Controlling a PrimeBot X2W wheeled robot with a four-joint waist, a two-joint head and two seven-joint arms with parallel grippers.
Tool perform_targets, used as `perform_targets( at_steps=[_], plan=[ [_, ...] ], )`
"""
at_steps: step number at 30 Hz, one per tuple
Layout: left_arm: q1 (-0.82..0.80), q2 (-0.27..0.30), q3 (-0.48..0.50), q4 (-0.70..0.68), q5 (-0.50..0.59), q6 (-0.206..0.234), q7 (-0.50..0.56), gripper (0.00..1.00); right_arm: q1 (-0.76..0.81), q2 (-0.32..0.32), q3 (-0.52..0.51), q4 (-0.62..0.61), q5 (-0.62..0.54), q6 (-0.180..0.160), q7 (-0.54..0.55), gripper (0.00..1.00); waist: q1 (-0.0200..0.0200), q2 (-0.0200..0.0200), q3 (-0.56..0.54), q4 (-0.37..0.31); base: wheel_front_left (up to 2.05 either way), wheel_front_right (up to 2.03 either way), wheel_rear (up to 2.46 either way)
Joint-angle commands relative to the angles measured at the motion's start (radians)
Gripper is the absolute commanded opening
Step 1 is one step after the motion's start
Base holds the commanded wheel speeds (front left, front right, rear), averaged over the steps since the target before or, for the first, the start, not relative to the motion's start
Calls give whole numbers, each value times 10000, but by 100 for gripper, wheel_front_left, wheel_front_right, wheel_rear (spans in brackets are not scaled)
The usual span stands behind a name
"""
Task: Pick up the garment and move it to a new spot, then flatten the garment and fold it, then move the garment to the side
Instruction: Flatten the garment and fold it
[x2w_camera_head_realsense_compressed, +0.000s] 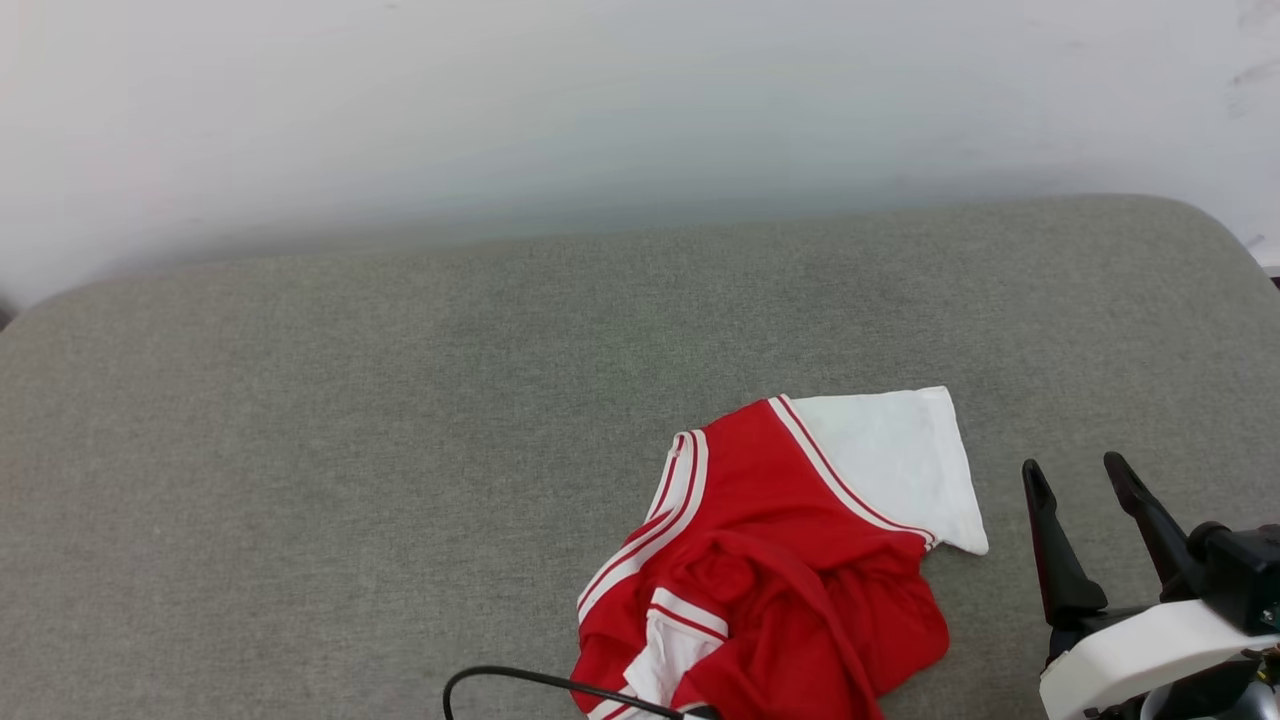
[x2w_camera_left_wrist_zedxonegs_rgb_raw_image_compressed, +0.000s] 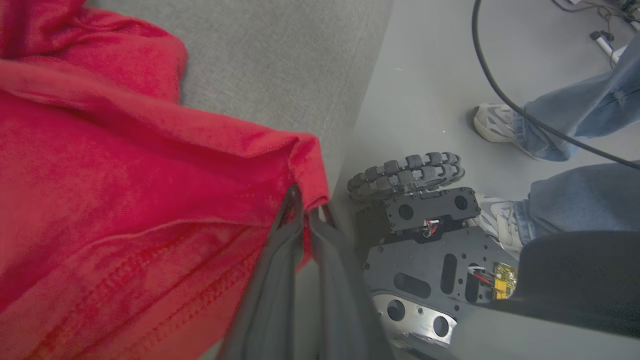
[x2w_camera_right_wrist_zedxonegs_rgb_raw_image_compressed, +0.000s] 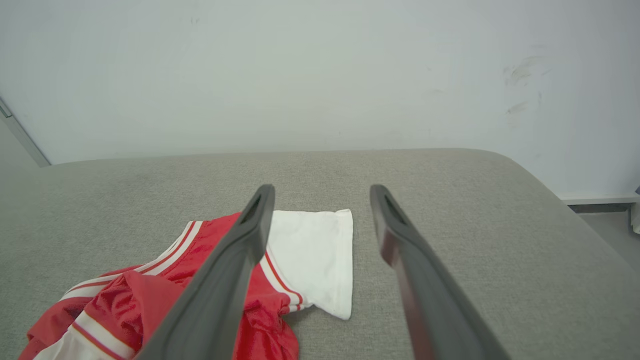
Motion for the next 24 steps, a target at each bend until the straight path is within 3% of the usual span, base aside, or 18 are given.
perform_targets(
  at_steps=[1, 2, 3, 4, 11, 15, 19, 24],
  plan=[
    [68, 8, -75, 78, -89, -27, -60, 0, 53, 29, 18, -64, -25, -3, 7, 100, 0, -1, 69, -4, 0, 0, 0],
    [52, 31, -168, 187, -139, -28, -144, 22, 40, 32, 10, -79, -34, -3, 25, 100, 0, -1, 85, 11, 0, 0, 0],
    [23, 36, -224, 296, -163, -29, -315, 85, 39, 30, 16, -105, -42, -3, 36, 100, 0, -1, 90, 26, 0, 0, 0],
    [23, 11, -206, 361, -196, -32, -546, 100, 39, 30, 25, -126, -51, -3, 30, 100, 0, -1, 97, 35, 0, 0, 0],
    [-52, -48, 798, -9, 100, 757, -2753, 100, 239, 45, -39, -165, -42, -3, 117, 100, 0, -1, -260, 200, 0, 0, 0],
    [-69, 220, 1744, -387, 100, 1540, -3662, 100, 329, 60, 37, -255, -101, -3, 184, 100, 0, -1, -418, 249, 0, 0, 0],
    [-61, 690, 2676, -453, -146, 2256, -3739, 100, 348, 73, 12, -313, -104, -3, 230, 100, 0, -1, -472, 310, 0, 0, 0],
    [-17, 1485, 3297, -344, -449, 2684, -2978, 100, 392, 88, 38, -292, -106, -3, 313, 100, 0, -1, -470, 364, 0, 0, 0]
  ],
)
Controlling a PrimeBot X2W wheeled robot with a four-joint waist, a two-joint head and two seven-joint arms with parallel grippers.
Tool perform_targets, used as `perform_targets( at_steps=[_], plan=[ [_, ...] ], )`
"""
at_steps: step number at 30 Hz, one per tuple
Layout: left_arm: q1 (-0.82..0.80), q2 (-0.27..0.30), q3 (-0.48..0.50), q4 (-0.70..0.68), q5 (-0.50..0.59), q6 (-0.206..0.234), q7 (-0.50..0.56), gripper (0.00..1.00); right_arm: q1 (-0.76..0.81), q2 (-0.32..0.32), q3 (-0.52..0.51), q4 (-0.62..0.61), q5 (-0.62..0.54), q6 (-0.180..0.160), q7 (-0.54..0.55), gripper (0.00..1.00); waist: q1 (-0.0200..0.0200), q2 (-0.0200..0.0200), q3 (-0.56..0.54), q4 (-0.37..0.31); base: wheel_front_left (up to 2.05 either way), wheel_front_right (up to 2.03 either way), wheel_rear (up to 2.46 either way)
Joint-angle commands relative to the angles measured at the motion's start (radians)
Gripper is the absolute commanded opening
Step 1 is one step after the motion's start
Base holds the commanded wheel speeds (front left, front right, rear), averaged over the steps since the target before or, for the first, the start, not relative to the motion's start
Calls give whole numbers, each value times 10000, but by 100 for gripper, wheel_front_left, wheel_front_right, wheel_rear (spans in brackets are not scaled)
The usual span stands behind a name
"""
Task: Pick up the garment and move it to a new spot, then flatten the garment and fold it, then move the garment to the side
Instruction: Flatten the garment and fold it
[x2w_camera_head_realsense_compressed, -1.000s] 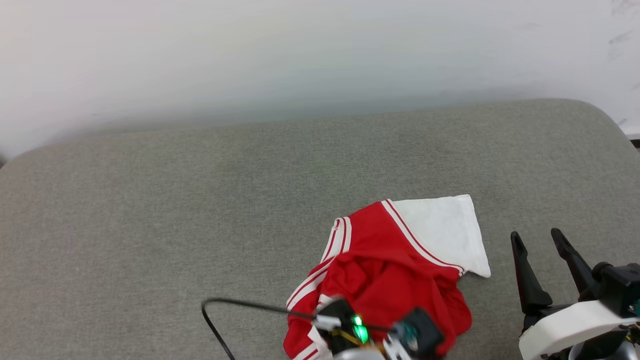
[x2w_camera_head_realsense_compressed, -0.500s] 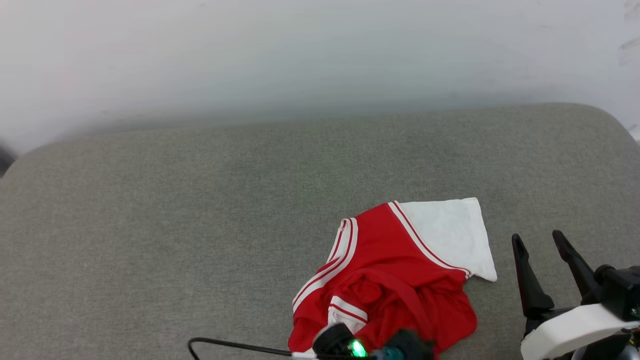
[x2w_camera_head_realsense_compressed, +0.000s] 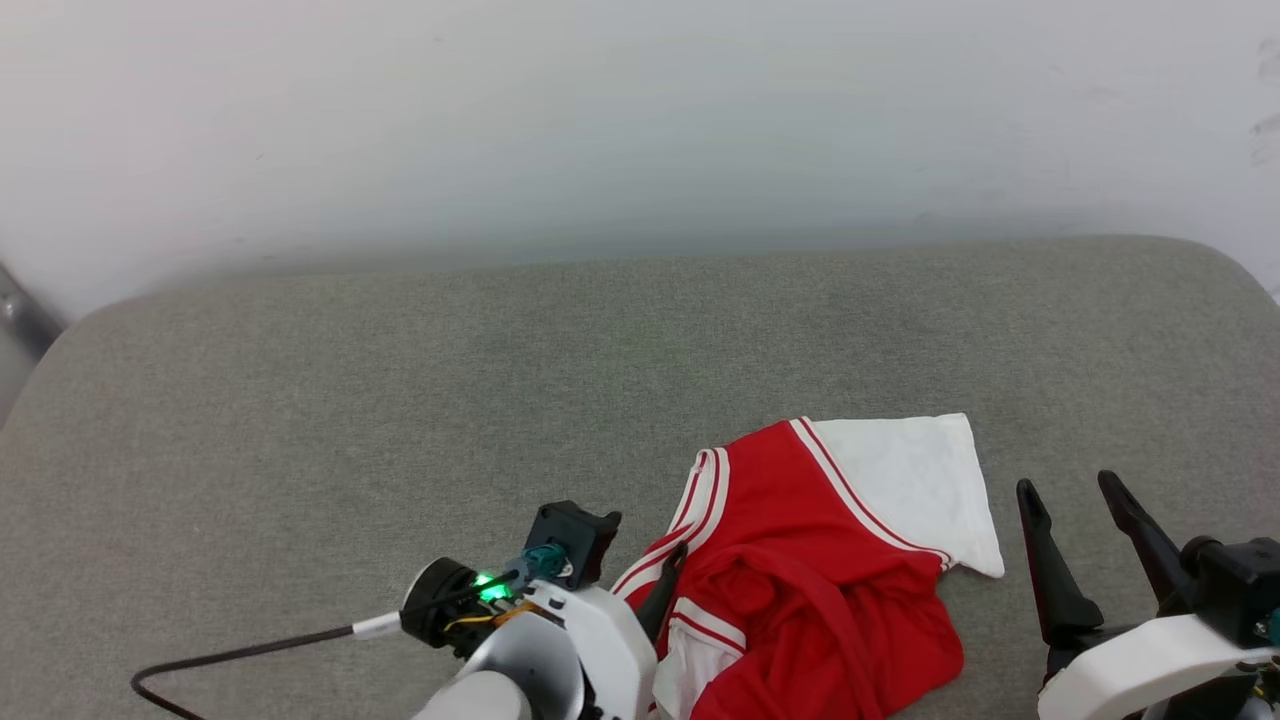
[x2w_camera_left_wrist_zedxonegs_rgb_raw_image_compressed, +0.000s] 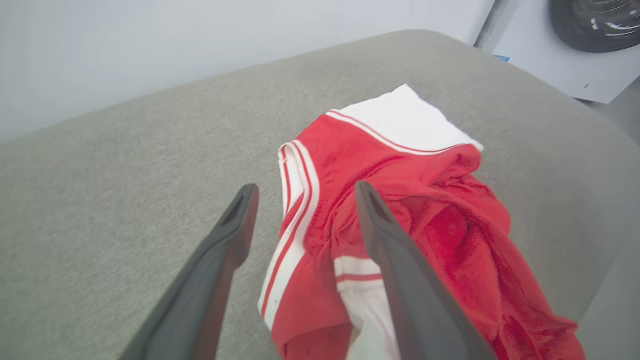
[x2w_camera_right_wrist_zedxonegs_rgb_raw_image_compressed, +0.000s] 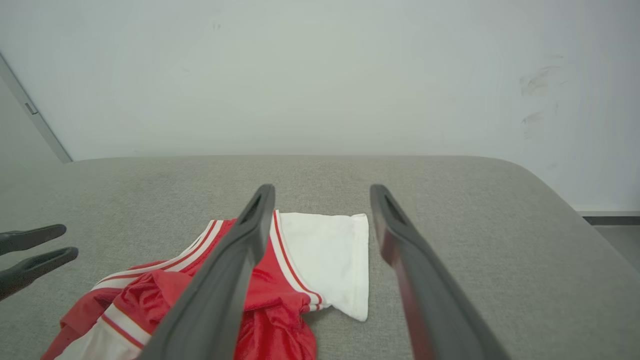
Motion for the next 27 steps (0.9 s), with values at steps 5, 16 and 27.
perform_targets(
  at_steps=[5, 16, 27],
  plan=[
    [222, 641, 1, 321, -535, -169, 1350, 100, 87, 48, 78, 5, -8, -3, 67, 100, 0, -1, 120, -7, 0, 0, 0],
    [-235, 1124, -949, 1040, -1101, -957, 4494, 30, -446, -96, 254, 132, 149, -3, -165, 100, 0, -1, 1082, -248, 0, 0, 0],
    [-959, 1459, -538, 1130, -887, -686, 4232, 0, -649, -237, 469, 403, 130, -3, -391, 100, 0, -1, 934, -391, 0, 0, 0]
  ],
)
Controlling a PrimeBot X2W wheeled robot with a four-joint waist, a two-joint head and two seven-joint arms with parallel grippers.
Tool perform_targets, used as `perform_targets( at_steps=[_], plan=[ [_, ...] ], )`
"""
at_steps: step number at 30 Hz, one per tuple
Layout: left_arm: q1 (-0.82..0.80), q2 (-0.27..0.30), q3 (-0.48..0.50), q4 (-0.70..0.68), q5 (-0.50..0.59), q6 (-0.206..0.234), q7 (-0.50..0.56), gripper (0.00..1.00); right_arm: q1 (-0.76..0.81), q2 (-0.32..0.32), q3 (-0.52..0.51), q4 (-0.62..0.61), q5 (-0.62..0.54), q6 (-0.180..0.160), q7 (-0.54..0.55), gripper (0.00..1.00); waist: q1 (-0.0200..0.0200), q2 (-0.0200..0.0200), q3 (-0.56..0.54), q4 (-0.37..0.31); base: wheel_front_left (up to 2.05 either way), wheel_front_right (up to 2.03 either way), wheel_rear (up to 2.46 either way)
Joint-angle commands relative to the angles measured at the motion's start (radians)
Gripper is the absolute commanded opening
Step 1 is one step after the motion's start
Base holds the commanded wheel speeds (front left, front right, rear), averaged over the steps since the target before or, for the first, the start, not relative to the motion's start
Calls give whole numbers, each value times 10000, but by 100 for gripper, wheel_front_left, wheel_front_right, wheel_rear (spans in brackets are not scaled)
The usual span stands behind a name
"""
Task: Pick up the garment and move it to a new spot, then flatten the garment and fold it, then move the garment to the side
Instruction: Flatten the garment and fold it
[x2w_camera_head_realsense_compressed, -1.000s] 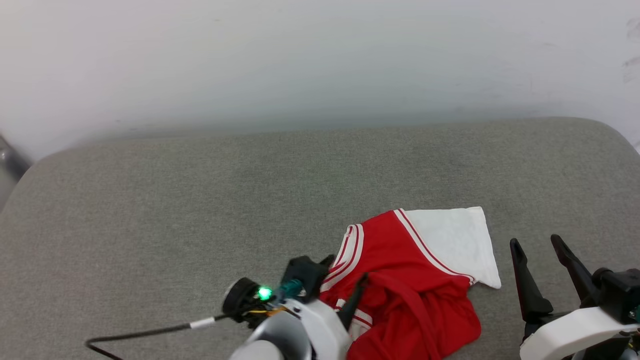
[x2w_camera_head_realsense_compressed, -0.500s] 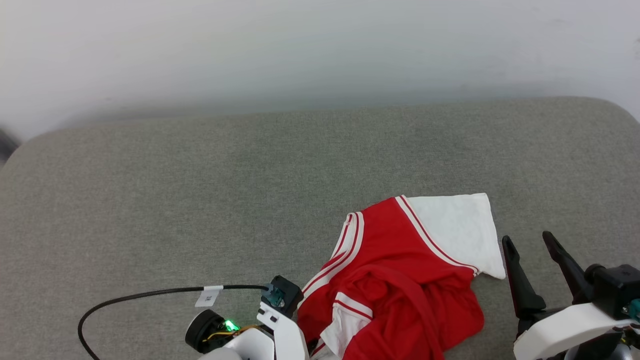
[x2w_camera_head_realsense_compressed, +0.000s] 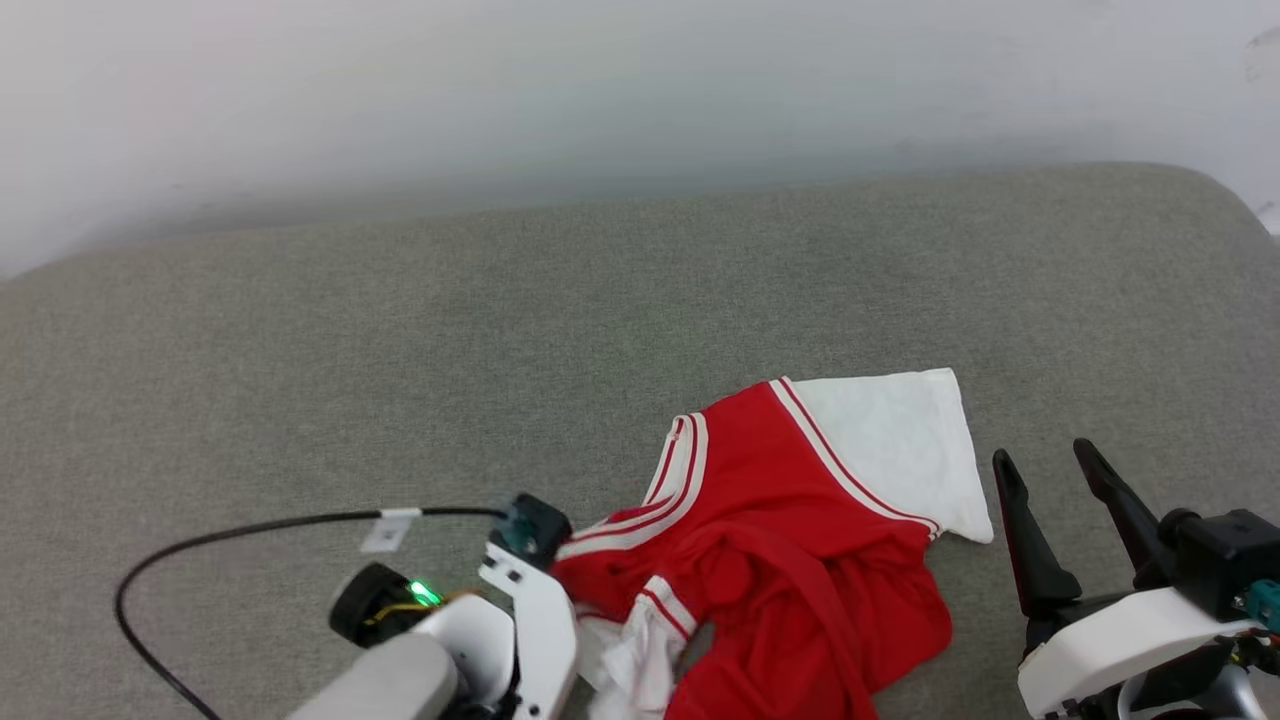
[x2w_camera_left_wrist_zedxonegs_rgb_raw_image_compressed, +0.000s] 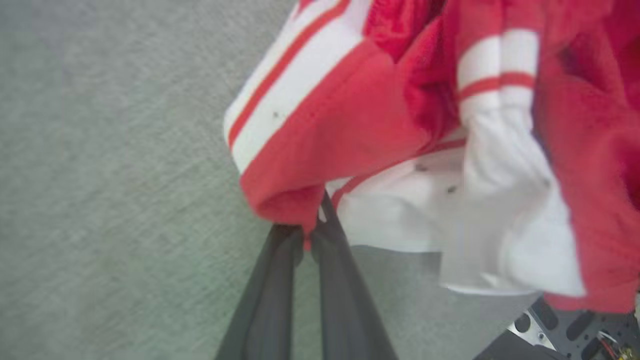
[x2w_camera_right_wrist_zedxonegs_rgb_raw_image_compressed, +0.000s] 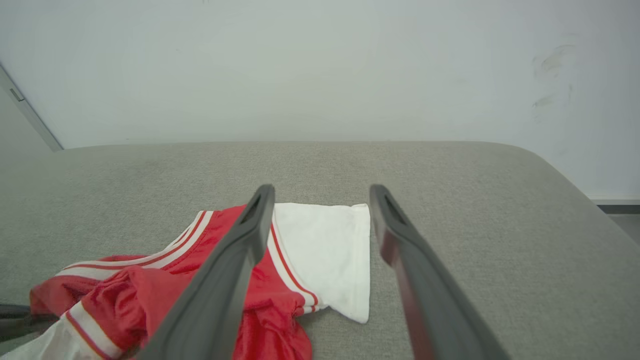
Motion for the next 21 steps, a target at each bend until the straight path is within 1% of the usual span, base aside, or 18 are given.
perform_targets(
  at_steps=[1, 5, 8, 11, 14, 19, 20, 21],
  plan=[
    [-263, 223, 241, -70, 61, 164, -183, 0, -37, -33, 42, 7, -2, -3, -40, 100, 0, -1, -108, 30, 0, 0, 0],
    [-805, 626, 825, -378, 192, 502, -508, 0, -70, -16, 29, -46, 31, -3, -53, 100, 0, -1, -22, 77, 0, 0, 0],
    [-1316, 877, 1216, -445, 305, 716, -624, 0, -240, -51, 25, -132, 90, -3, -62, 100, 0, -1, 280, 50, 0, 0, 0],
    [-1888, 1001, 1615, -311, 340, 895, -795, 0, -396, -100, -29, -199, 135, -3, -109, 100, 0, -1, 744, -45, 0, 0, 0],
    [-2393, 960, 1874, 0, 430, 1030, -1083, 0, -645, -141, -67, -232, 195, -3, -200, 100, 0, -1, 1209, -160, 0, 0, 0],
    [-2618, 649, 2070, 934, 138, 990, -1301, 0, -862, -186, -56, -99, 246, -3, -351, 100, 0, -1, 1593, -273, 0, 0, 0],
    [-2616, 552, 2113, 1148, 78, 962, -1399, 7, -896, -196, -48, -46, 252, -3, -382, 100, 0, -1, 1637, -288, 0, 0, 0],
    [-2631, 465, 2148, 1339, 55, 958, -1591, 64, -929, -200, -46, -2, 253, -3, -412, 100, 0, -1, 1658, -300, 0, 0, 0]
  ],
)
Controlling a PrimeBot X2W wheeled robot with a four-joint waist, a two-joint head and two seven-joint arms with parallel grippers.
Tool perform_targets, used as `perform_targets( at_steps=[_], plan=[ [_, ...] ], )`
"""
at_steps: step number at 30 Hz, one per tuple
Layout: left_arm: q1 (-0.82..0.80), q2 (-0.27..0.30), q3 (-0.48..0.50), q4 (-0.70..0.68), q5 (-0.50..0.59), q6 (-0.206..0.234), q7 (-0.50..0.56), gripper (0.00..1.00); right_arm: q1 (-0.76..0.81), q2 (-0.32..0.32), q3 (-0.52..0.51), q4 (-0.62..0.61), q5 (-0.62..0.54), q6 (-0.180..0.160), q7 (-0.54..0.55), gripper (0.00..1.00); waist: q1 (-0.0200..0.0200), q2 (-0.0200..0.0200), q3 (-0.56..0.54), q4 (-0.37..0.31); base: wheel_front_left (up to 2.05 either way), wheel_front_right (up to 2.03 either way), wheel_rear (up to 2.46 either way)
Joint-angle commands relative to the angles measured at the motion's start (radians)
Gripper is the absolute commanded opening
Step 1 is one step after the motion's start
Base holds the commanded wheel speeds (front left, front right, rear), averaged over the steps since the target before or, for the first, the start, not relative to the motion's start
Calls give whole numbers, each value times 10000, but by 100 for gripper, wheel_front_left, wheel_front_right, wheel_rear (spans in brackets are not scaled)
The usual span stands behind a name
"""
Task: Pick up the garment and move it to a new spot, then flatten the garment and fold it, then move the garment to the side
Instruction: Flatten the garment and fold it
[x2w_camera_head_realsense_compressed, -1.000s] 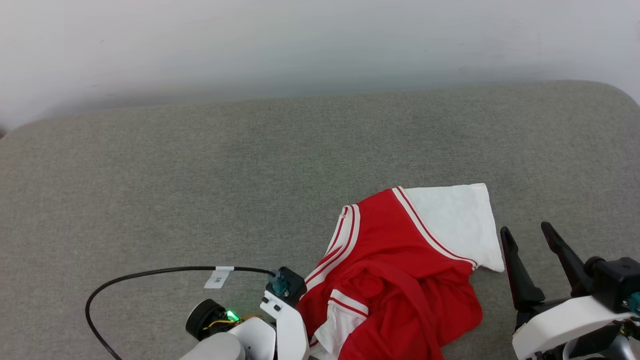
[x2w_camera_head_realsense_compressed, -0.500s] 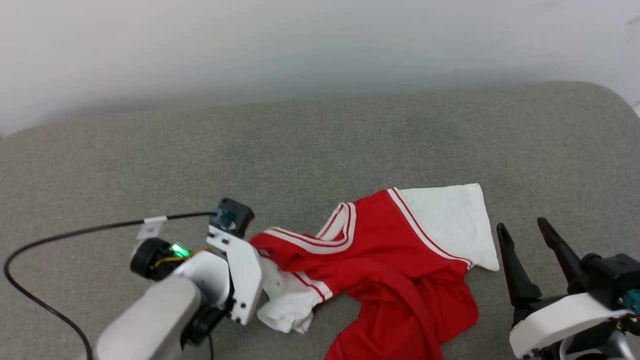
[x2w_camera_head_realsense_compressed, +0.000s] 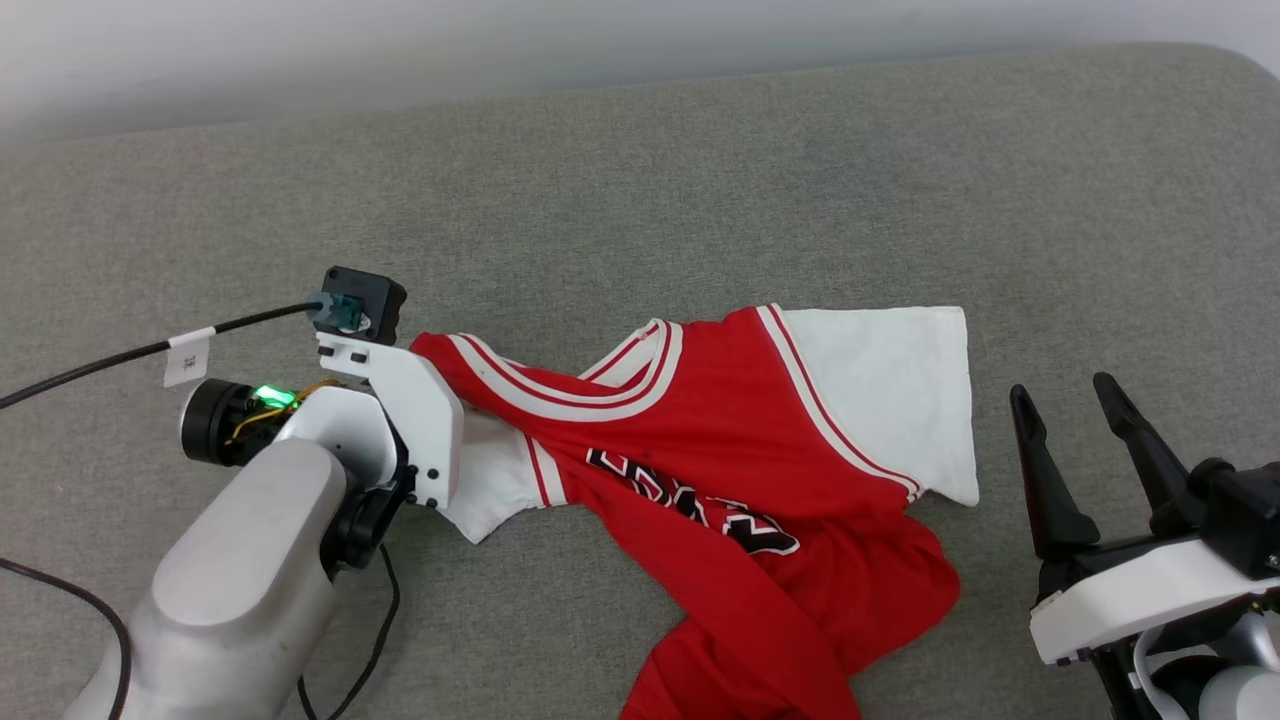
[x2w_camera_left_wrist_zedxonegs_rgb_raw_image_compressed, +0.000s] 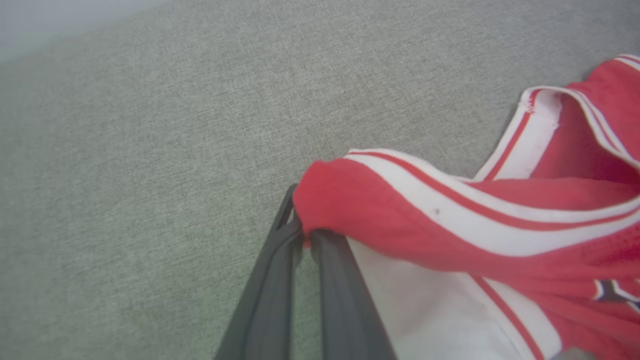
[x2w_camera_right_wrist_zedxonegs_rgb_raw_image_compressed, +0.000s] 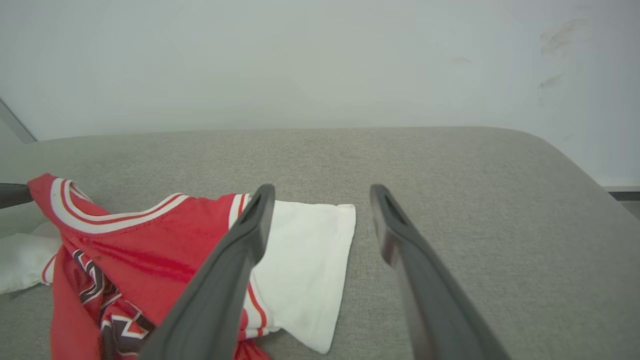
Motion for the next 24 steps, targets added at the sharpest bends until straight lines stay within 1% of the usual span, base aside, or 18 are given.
perform_targets(
  at_steps=[1, 5, 7, 11, 16, 19, 22, 24],
  plan=[
    [-11, -70, 40, 82, -52, -37, -128, 100, -130, -47, 6, 28, 4, -3, -45, 100, -1, -1, 47, -56, 0, 0, 0],
    [337, -369, 343, 551, -204, 21, -1342, 100, -155, -42, -20, 246, 6, -3, -107, 100, -1, -1, -210, -14, 0, 0, 0],
    [607, -476, 516, 625, -214, 141, -2080, 100, -46, -31, -38, 336, -33, -3, -78, 100, -1, -1, -492, 44, 0, 0, 0],
    [1337, -618, 875, 367, -316, 345, -3516, 100, 249, 8, -96, 417, -105, -3, 48, 100, -1, -1, -1120, 202, 0, 0, 0],
    [2324, -793, 1224, -373, -342, 625, -5177, 100, 572, 75, -250, 365, -159, -3, 243, 100, -1, -1, -1784, 457, 0, 0, 0],
    [2881, -856, 1243, -888, -207, 727, -5862, 100, 770, 116, -257, 322, -146, -3, 367, 100, -1, -1, -2077, 558, 0, 0, 0],
    [3388, -885, 1251, -1533, -4, 902, -6183, 100, 932, 129, -289, 262, -145, -3, 500, 100, -1, -1, -2290, 646, 0, 0, 0],
    [3757, -884, 1290, -2017, 180, 1092, -6288, 100, 1037, 147, -318, 261, -83, -3, 596, 100, -1, -1, -2379, 673, 0, 0, 0]
  ],
)
